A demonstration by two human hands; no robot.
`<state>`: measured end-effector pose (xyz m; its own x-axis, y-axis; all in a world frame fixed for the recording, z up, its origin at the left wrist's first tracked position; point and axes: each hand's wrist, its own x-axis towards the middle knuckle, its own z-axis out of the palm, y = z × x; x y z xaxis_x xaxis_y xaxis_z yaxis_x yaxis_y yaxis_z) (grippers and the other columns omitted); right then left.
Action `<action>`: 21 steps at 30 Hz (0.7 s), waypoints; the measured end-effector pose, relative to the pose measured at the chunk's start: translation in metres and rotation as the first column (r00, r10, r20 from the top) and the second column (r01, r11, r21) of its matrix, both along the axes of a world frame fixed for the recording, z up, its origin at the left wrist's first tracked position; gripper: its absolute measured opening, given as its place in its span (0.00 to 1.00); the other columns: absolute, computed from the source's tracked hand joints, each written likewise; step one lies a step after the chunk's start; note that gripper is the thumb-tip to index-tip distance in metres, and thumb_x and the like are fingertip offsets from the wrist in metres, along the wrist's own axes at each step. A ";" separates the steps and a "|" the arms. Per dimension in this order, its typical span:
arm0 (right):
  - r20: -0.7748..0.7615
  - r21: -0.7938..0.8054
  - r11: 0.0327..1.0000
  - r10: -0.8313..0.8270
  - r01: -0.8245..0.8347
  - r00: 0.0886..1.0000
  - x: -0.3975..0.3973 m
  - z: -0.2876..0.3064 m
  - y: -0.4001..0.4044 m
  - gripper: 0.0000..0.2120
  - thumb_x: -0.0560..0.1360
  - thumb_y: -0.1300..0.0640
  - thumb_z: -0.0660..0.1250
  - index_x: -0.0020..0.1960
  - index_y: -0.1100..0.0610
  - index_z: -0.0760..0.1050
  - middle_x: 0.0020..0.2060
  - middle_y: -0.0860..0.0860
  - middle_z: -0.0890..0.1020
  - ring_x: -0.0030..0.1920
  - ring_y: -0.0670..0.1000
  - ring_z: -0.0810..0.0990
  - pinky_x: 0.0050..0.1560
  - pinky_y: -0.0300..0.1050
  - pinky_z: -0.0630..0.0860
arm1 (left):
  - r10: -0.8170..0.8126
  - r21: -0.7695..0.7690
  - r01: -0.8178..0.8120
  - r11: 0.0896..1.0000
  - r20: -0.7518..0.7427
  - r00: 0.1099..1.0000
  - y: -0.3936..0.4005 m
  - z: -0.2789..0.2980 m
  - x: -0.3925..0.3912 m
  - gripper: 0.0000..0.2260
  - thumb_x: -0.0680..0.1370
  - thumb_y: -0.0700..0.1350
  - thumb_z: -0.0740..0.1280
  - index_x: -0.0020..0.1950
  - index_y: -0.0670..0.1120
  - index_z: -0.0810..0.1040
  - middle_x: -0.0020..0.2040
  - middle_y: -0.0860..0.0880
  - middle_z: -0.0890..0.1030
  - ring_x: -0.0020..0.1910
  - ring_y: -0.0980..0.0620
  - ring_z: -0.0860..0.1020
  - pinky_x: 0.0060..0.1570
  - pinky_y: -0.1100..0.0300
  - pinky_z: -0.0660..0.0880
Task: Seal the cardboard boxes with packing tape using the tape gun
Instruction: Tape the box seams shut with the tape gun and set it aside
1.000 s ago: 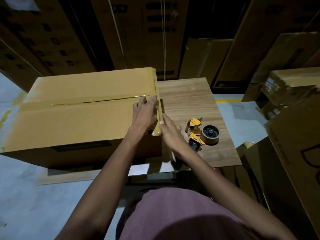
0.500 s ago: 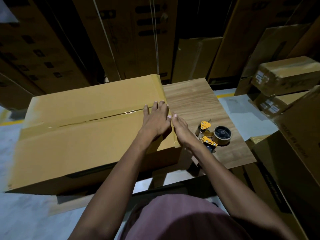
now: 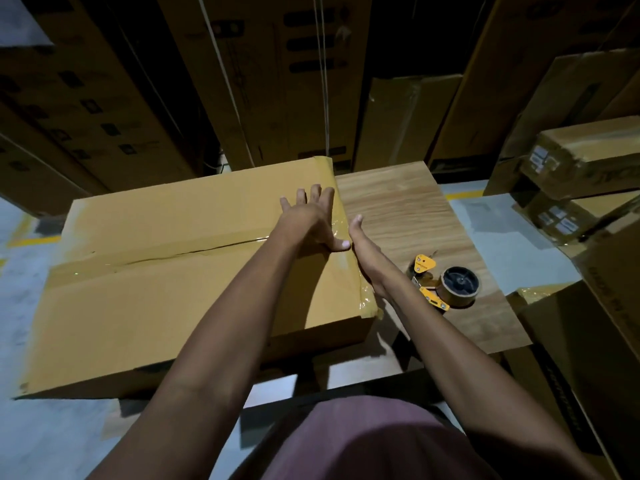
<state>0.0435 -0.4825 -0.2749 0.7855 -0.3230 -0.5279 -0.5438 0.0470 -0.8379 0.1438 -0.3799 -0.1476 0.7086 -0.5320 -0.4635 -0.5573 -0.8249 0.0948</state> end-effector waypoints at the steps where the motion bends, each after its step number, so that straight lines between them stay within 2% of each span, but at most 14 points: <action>1: 0.011 0.007 1.000 0.001 -0.001 1.000 0.005 0.010 -0.001 0.52 0.54 0.08 0.46 0.75 0.26 0.62 0.80 0.57 0.63 0.79 0.62 0.64 0.74 0.75 0.61 | 0.019 0.022 -0.019 1.000 -0.014 1.000 -0.002 0.000 0.003 0.61 0.66 0.67 0.77 0.83 0.52 0.38 0.83 0.48 0.38 0.81 0.37 0.41 0.76 0.31 0.45; 3: 0.011 -0.037 0.999 0.000 0.001 1.000 0.006 0.041 0.001 0.59 0.54 0.08 0.44 0.80 0.32 0.56 0.82 0.55 0.60 0.81 0.60 0.59 0.76 0.73 0.59 | 0.056 0.050 -0.053 0.997 -0.057 0.997 -0.004 0.000 0.011 0.65 0.64 0.67 0.78 0.82 0.54 0.33 0.82 0.49 0.33 0.80 0.35 0.38 0.75 0.30 0.46; 4: 0.024 -0.066 0.998 0.006 -0.004 1.000 0.000 0.063 0.006 0.59 0.55 0.08 0.43 0.81 0.33 0.52 0.83 0.54 0.56 0.82 0.59 0.54 0.77 0.73 0.57 | 0.069 0.062 -0.064 0.996 -0.083 0.994 -0.004 0.001 0.013 0.66 0.63 0.67 0.78 0.81 0.55 0.32 0.81 0.50 0.31 0.80 0.35 0.36 0.74 0.30 0.47; 6: 0.041 -0.089 0.993 0.079 -0.075 0.996 -0.015 0.076 0.011 0.53 0.61 0.12 0.41 0.82 0.33 0.47 0.84 0.50 0.47 0.83 0.58 0.44 0.78 0.73 0.50 | 0.086 0.084 -0.076 0.993 -0.123 0.989 -0.006 0.001 0.016 0.67 0.63 0.66 0.79 0.80 0.56 0.30 0.80 0.50 0.28 0.79 0.34 0.33 0.75 0.30 0.47; 8: 0.070 -0.083 0.982 0.177 -0.171 0.982 -0.030 0.067 0.012 0.43 0.68 0.16 0.38 0.80 0.29 0.45 0.84 0.47 0.42 0.83 0.56 0.38 0.78 0.73 0.46 | 0.099 0.108 -0.085 0.991 -0.126 0.987 -0.010 0.000 0.017 0.68 0.62 0.65 0.80 0.80 0.57 0.29 0.79 0.50 0.27 0.78 0.33 0.32 0.75 0.30 0.48; 10: 0.092 -0.070 0.976 0.211 -0.205 0.973 -0.031 0.051 0.006 0.37 0.69 0.17 0.38 0.77 0.25 0.44 0.83 0.45 0.39 0.83 0.56 0.37 0.78 0.74 0.46 | 0.118 0.129 -0.103 0.986 -0.114 0.986 -0.015 -0.003 0.019 0.68 0.62 0.64 0.81 0.79 0.57 0.28 0.79 0.50 0.26 0.78 0.33 0.32 0.75 0.30 0.49; 13: 0.066 -0.127 0.968 0.227 -0.218 0.972 -0.011 0.046 -0.002 0.30 0.80 0.27 0.39 0.80 0.30 0.43 0.83 0.46 0.37 0.83 0.57 0.36 0.78 0.73 0.41 | 0.160 0.158 -0.142 0.977 -0.104 0.982 -0.019 -0.004 0.019 0.69 0.62 0.63 0.81 0.78 0.59 0.27 0.79 0.51 0.26 0.78 0.33 0.32 0.75 0.30 0.51; 15: 0.065 -0.142 0.965 0.230 -0.219 0.971 0.006 0.048 -0.006 0.30 0.80 0.28 0.38 0.81 0.31 0.42 0.83 0.48 0.37 0.82 0.57 0.35 0.77 0.73 0.38 | 0.176 0.175 -0.159 0.972 -0.090 0.980 -0.021 -0.004 0.016 0.68 0.63 0.63 0.81 0.78 0.59 0.27 0.79 0.51 0.25 0.78 0.34 0.33 0.75 0.31 0.52; 21: 0.074 -0.104 0.975 0.206 -0.198 0.976 0.056 0.052 -0.014 0.33 0.78 0.25 0.39 0.81 0.32 0.44 0.83 0.50 0.38 0.82 0.55 0.33 0.76 0.75 0.38 | 0.227 0.216 -0.202 0.955 -0.098 0.969 -0.027 -0.004 0.016 0.68 0.63 0.60 0.82 0.77 0.59 0.26 0.78 0.52 0.24 0.78 0.33 0.32 0.75 0.31 0.53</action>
<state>0.0996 -0.4968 -0.2234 0.8798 -0.1991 -0.4316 -0.4613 -0.1391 -0.8763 0.1600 -0.4068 -0.1515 0.7279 -0.2595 -0.6347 -0.3601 -0.9324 -0.0317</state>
